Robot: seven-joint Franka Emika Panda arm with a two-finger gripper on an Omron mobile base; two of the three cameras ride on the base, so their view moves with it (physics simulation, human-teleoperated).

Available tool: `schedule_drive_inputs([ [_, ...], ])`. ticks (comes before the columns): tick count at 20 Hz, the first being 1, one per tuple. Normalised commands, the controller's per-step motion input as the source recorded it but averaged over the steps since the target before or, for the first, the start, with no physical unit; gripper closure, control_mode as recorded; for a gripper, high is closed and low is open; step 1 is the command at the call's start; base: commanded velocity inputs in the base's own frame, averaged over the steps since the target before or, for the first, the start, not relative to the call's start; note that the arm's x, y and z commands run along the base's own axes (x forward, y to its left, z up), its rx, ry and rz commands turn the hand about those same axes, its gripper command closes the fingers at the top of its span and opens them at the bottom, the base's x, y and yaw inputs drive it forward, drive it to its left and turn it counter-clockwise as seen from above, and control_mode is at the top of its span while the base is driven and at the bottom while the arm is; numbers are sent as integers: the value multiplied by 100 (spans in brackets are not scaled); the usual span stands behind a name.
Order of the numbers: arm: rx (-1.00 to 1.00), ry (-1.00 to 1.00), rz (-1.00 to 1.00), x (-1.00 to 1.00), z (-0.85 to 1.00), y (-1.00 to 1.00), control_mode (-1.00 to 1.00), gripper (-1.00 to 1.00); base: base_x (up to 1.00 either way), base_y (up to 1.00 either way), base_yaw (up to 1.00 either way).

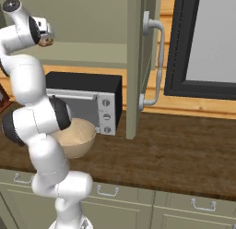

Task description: Open the cabinet, pick up the bread from the cabinet and place it in the basket. Then move the basket to the dining counter.

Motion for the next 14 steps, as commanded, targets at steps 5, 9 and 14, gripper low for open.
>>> schedule_drive_inputs([
  [5, 14, -17, -1, -57, -9, -30, -100, -100, 0, 0, 0],
  [9, 17, -9, -3, -34, 0, -8, -100, -100, 0, 0, 0],
  [14, 4, 0, -4, -25, 22, -13, -100, -100, 0, 0, 0],
])
